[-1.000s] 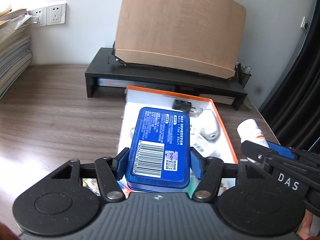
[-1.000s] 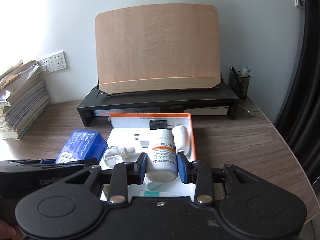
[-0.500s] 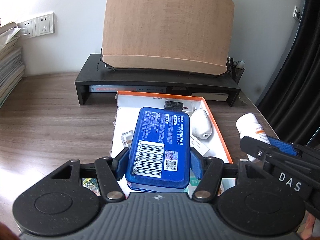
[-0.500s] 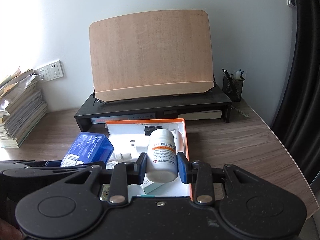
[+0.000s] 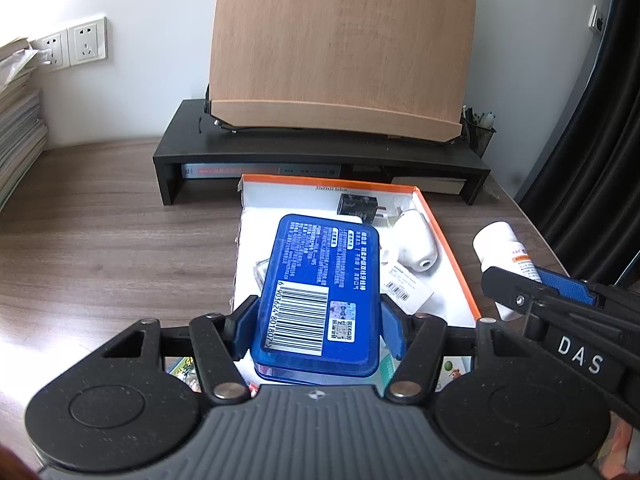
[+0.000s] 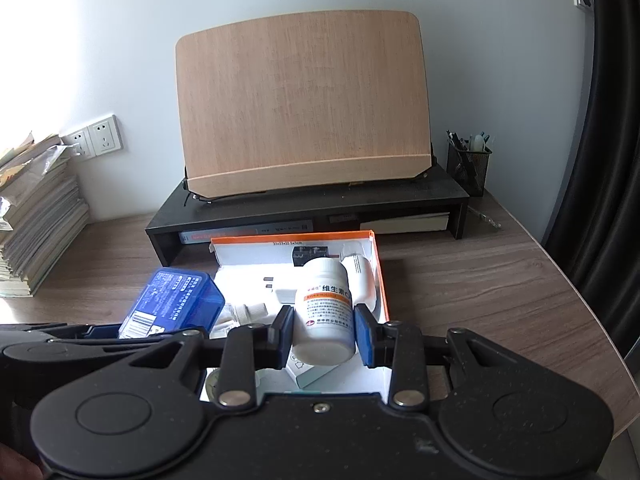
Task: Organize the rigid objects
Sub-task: 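Carry the blue box and pill bottle over the box and lower them with both tools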
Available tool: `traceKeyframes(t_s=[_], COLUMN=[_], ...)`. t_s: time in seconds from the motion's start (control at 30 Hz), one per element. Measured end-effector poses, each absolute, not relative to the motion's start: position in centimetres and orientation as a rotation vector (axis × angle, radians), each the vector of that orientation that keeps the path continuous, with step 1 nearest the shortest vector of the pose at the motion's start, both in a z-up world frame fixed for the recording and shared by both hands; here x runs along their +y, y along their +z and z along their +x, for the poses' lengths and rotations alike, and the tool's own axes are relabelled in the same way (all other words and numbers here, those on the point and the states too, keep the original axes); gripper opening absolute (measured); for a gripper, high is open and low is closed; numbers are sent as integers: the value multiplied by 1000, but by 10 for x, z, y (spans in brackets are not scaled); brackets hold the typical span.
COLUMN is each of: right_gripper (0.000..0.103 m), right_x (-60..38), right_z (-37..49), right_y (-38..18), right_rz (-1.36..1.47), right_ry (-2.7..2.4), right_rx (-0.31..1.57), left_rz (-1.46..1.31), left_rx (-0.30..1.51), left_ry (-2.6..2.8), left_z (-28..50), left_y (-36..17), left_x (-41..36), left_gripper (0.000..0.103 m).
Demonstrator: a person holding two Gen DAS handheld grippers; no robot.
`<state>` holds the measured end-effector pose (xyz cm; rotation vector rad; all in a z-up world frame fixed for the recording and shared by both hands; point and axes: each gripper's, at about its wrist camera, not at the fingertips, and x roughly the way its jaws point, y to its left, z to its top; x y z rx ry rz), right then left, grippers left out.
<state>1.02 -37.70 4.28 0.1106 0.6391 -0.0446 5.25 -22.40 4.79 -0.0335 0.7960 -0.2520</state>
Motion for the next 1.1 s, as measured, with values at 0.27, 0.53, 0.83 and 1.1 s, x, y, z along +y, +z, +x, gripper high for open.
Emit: traceKeyframes(t_s=[0.27, 0.53, 0.83, 1.1], right_gripper=[40, 40, 40, 40], right_x=[-378, -382, -388, -392], right_z=[13, 15, 19, 25], right_y=[37, 31, 26, 20], right_rz=[109, 113, 119, 117], right_ry=[-58, -71, -77, -77], right_rx=[658, 671, 687, 700], left_rz=[-38, -31, -25, -27], left_rx=[816, 828, 837, 844], left_ry=[-261, -269, -274, -269], left_z=[53, 54, 57, 61], left_y=[42, 37, 34, 31], left_x=[-223, -226, -229, -233], left_gripper=[62, 62, 62, 62])
